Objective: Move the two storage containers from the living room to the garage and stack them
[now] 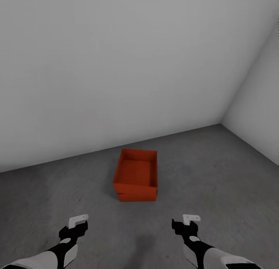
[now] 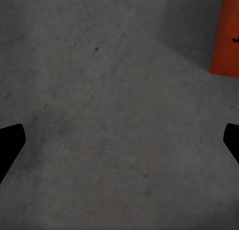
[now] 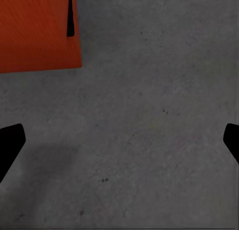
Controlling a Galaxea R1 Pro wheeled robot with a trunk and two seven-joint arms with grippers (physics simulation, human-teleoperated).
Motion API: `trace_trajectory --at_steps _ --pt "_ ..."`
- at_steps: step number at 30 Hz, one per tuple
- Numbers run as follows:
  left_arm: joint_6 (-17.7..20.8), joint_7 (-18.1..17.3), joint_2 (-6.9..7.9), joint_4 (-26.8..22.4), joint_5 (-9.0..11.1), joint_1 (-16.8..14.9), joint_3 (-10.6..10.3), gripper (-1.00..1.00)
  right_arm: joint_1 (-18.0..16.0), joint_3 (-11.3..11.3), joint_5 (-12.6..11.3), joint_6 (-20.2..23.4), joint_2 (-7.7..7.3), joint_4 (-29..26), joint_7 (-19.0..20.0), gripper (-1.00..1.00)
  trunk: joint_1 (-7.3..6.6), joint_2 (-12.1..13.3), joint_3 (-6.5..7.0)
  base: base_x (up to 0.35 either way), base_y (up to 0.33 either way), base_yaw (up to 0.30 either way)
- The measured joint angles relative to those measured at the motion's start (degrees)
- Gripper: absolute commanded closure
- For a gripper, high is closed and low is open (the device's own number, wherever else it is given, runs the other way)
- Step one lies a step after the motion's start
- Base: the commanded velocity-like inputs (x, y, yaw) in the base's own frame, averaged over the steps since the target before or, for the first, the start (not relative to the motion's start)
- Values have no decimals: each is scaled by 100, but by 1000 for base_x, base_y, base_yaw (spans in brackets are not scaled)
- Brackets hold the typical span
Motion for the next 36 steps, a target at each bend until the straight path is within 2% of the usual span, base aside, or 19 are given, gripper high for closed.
trace_trajectory --at_steps 5,10,16,24,25,26,31,33,36 --pt "0 -4 36 0 8 70 2 -100 300 -2 12 -2 -88 0 -2 -100 0 0 43 0 0 0" --pt "0 0 97 0 9 263 3 -100 500 -1 15 5 -273 0 -1 -100 0 0 87 0 0 0" --pt "6 6 101 7 8 298 0 -100 521 3 10 7 -295 6 -2 -100 0 0 139 0 0 0" --pt "15 9 107 6 11 517 1 -100 616 2 8 7 -301 2 -4 -100 0 0 209 0 0 0" --pt "72 13 118 8 15 553 4 -100 689 -1 7 10 -303 2 -3 -100 0 0 217 0 0 0" --pt "474 1 133 9 14 617 8 -100 786 -2 6 14 -303 4 -2 -100 0 0 226 0 0 0" --pt "1541 -16 131 8 1 726 3 -100 990 0 7 87 -305 8 35 -100 0 0 270 0 0 0" --pt "1696 -17 128 7 1 824 3 -100 1082 -1 7 241 -309 8 43 -100 0 0 287 0 0 0" --pt "1808 -20 122 10 48 1087 6 -100 1310 -2 2 780 -306 9 52 -100 0 0 313 0 0 0"
